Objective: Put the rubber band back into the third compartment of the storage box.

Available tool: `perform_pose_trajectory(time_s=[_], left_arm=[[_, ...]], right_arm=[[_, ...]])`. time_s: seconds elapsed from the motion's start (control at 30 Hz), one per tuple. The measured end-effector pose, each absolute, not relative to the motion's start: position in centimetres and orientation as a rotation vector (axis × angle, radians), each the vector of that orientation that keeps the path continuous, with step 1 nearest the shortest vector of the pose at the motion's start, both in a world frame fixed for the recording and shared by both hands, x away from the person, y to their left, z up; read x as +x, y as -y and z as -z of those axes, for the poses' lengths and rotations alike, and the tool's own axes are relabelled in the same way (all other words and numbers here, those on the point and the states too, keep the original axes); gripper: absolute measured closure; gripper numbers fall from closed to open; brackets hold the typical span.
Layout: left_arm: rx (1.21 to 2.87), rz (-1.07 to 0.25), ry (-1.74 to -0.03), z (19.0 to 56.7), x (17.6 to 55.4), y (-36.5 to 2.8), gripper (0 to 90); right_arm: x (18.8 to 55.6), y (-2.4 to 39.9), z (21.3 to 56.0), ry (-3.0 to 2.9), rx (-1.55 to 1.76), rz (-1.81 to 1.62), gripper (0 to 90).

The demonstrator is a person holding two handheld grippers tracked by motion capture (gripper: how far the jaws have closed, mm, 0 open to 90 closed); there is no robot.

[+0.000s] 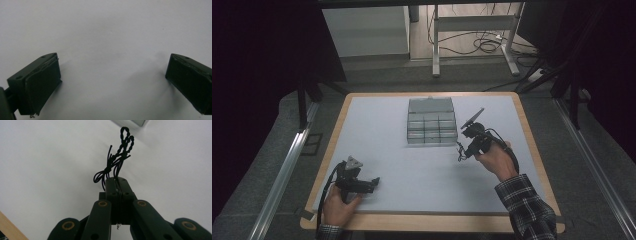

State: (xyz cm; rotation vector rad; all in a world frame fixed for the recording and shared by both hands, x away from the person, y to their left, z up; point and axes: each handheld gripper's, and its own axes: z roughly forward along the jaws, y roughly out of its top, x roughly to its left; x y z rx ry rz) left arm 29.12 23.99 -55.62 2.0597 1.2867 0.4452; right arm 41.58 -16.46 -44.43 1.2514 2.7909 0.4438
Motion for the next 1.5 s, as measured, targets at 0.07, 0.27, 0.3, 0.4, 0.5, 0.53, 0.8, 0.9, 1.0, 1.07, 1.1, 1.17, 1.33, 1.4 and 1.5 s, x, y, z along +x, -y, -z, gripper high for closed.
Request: perform_pose_trajectory(time_s=[0.07, 0.27, 0.3, 0.4, 0.5, 0.53, 0.8, 0.9, 1.0, 1.07, 1.1, 1.17, 1.33, 1.4, 1.5], left_arm=[[2.060, -0.445, -1.287, 55.6, 29.1, -24.0, 0.0], [2.060, -0.445, -1.286, 55.6, 29.1, -24.0, 0.0], [2.059, -0.445, -1.287, 55.6, 29.1, -24.0, 0.0], [2.060, -0.445, -1.286, 55.6, 29.1, -24.0, 0.0], [2.060, -0.445, -1.287, 55.6, 29.1, -24.0, 0.0], [2.060, -0.445, -1.286, 55.6, 29.1, -24.0, 0.0], [2.051, -0.445, -1.290, 55.6, 29.1, -23.9, 0.0], [2.051, -0.445, -1.290, 55.6, 29.1, -24.0, 0.0], [2.051, -0.446, -1.290, 55.6, 29.1, -24.0, 0.0], [2.052, -0.445, -1.290, 55.6, 29.1, -24.0, 0.0], [2.052, -0.445, -1.290, 55.6, 29.1, -24.0, 0.0], [2.051, -0.445, -1.290, 55.6, 29.1, -24.0, 0.0], [2.051, -0.445, -1.290, 55.6, 29.1, -24.0, 0.0], [2.050, -0.444, -1.290, 55.6, 29.1, -23.9, 0.0], [2.051, -0.444, -1.290, 55.6, 29.1, -23.9, 0.0]], right_arm=[[41.7, 16.5, 44.0, -2.784, 1.257, -0.454, 88.0], [42.1, 16.5, 43.0, -2.756, 1.281, -0.484, 88.0], [42.2, 16.5, 42.9, -2.752, 1.280, -0.487, 88.0], [42.5, 16.5, 42.5, -2.737, 1.292, -0.510, 88.0], [42.8, 16.4, 42.1, -2.716, 1.307, -0.539, 88.0], [42.9, 16.4, 42.0, -2.709, 1.309, -0.550, 88.0], [43.6, 16.4, 41.8, -2.654, 1.320, -0.631, 87.9], [43.9, 16.4, 42.0, -2.632, 1.327, -0.665, 88.0], [44.2, 16.4, 42.0, -2.610, 1.338, -0.687, 88.0], [44.5, 16.4, 42.1, -2.595, 1.347, -0.706, 87.9], [44.6, 16.4, 42.1, -2.586, 1.348, -0.715, 88.0], [44.8, 16.3, 42.2, -2.574, 1.349, -0.728, 87.9], [45.3, 16.0, 42.7, -2.539, 1.343, -0.771, 87.9], [45.5, 15.9, 43.1, -2.531, 1.343, -0.777, 87.9], [45.9, 15.8, 43.5, -2.512, 1.352, -0.792, 87.9]])
